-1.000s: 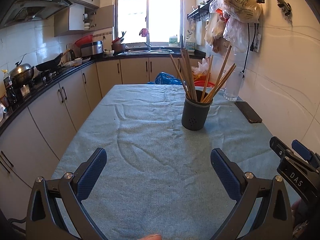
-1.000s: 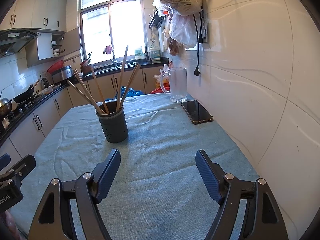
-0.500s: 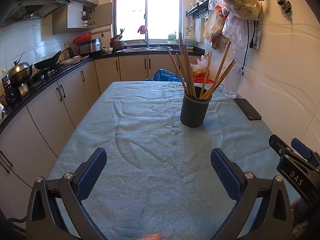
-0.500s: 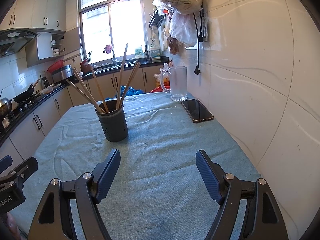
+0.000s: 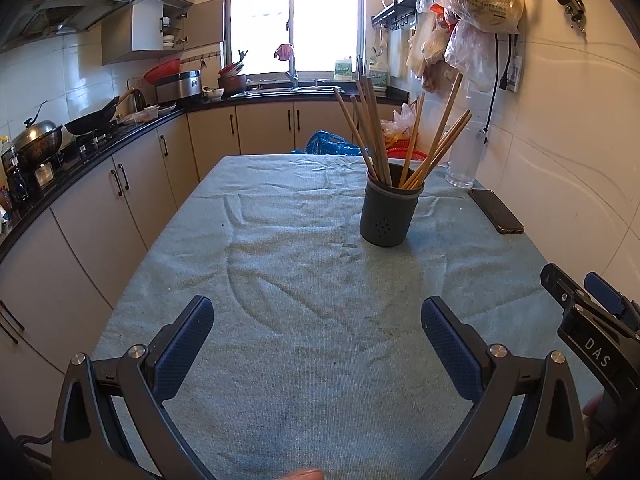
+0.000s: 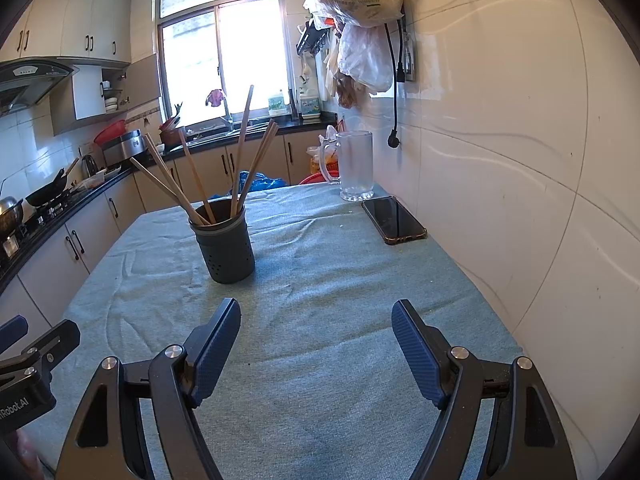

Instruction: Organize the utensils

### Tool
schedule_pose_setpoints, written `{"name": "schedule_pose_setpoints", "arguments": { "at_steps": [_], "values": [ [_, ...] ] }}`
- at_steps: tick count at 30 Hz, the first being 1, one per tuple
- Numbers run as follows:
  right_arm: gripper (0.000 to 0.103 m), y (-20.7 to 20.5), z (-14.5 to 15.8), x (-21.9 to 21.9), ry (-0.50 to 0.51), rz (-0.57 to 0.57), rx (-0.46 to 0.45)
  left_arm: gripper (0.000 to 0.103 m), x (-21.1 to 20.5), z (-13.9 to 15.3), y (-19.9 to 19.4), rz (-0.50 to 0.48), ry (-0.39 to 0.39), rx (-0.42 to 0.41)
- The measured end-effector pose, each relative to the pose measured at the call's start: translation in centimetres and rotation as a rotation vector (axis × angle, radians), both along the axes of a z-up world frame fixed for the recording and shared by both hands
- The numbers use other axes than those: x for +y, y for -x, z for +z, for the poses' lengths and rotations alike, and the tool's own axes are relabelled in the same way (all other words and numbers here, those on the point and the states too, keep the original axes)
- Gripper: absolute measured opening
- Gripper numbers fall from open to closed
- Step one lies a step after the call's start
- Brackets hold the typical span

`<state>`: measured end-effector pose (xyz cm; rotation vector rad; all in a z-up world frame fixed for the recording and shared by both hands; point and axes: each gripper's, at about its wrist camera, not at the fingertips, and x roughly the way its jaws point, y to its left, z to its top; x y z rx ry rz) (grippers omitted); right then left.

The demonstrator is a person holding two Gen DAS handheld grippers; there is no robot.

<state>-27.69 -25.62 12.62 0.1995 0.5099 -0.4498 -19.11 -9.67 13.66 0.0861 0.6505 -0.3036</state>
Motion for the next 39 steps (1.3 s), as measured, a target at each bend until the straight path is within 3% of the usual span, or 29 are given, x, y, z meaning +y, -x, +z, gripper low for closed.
{"name": "schedule_pose_setpoints", "arguments": {
  "at_steps": [39],
  "values": [
    [0.084, -0.16, -0.23, -0.16, -0.001, 0.002, -0.002, 0.103, -0.32, -0.85, -0.56, -0.014, 0.0, 0.046]
  ]
}}
